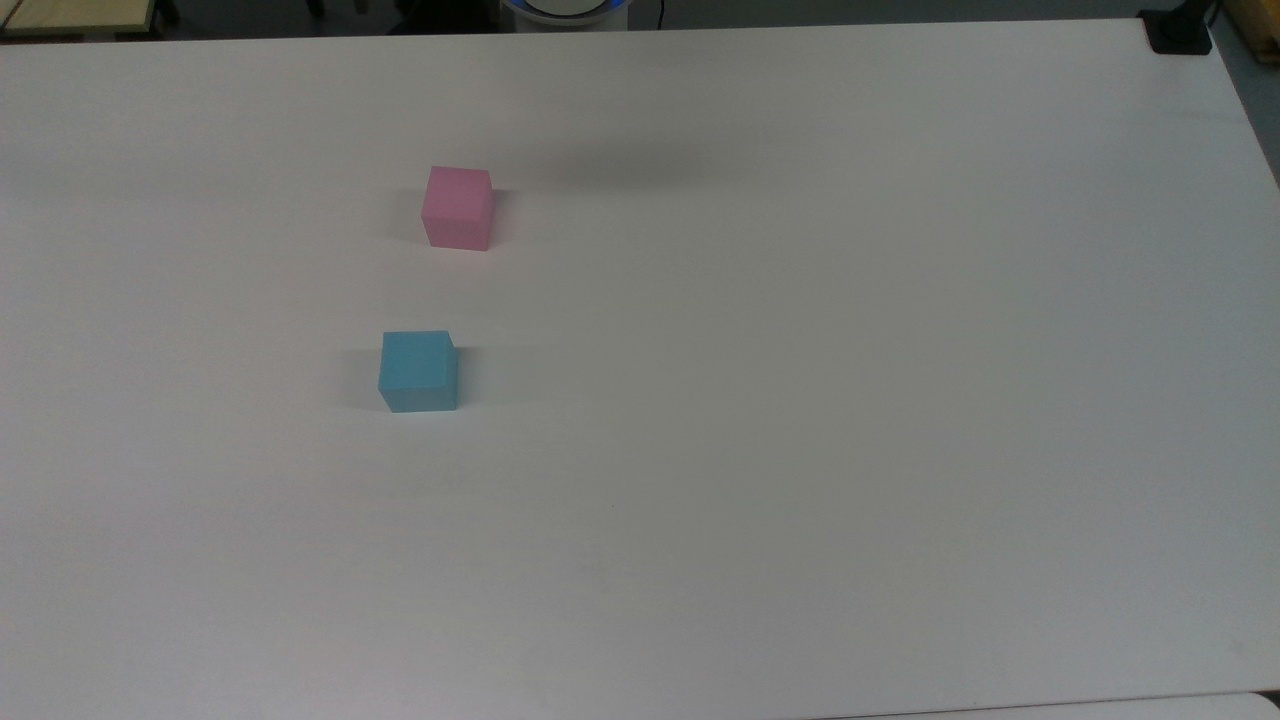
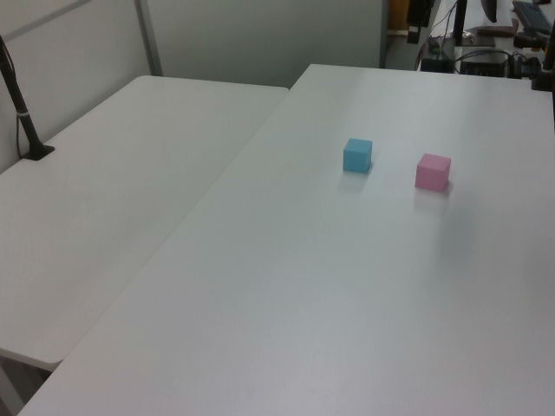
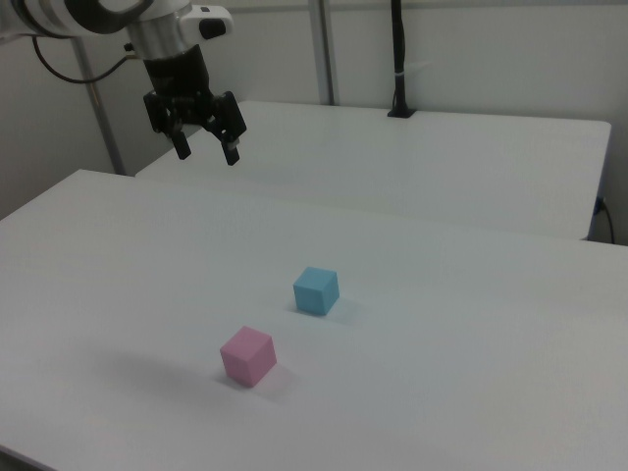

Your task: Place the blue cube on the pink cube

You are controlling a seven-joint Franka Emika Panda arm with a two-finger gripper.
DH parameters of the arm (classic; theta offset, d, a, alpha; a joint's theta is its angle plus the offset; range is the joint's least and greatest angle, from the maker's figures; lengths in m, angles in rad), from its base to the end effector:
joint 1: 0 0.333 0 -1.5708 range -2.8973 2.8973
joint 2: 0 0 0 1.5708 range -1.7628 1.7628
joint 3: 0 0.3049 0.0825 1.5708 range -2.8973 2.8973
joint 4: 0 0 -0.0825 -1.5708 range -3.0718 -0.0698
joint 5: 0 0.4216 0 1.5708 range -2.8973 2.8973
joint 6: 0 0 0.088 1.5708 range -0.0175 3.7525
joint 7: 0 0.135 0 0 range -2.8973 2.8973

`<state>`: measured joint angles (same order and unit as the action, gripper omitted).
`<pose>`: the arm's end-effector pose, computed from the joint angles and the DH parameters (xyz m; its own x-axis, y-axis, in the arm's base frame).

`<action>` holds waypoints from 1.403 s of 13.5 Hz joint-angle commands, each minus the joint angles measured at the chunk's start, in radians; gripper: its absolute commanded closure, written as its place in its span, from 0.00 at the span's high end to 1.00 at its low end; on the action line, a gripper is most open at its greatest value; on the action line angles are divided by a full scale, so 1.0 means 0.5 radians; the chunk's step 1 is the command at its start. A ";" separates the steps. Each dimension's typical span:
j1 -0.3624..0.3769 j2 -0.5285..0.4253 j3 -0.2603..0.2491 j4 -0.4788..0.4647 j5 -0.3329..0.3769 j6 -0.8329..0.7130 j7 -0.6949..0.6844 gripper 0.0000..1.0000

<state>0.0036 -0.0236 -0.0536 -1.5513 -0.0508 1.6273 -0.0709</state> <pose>0.5928 -0.0366 0.6149 0.9951 0.0238 0.0956 0.0185 -0.9982 0.0564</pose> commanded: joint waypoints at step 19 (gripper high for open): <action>0.008 -0.011 -0.012 0.001 -0.058 -0.110 -0.073 1.00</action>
<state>0.0025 -0.0208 -0.0562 -1.5519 -0.0671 1.6051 -0.0961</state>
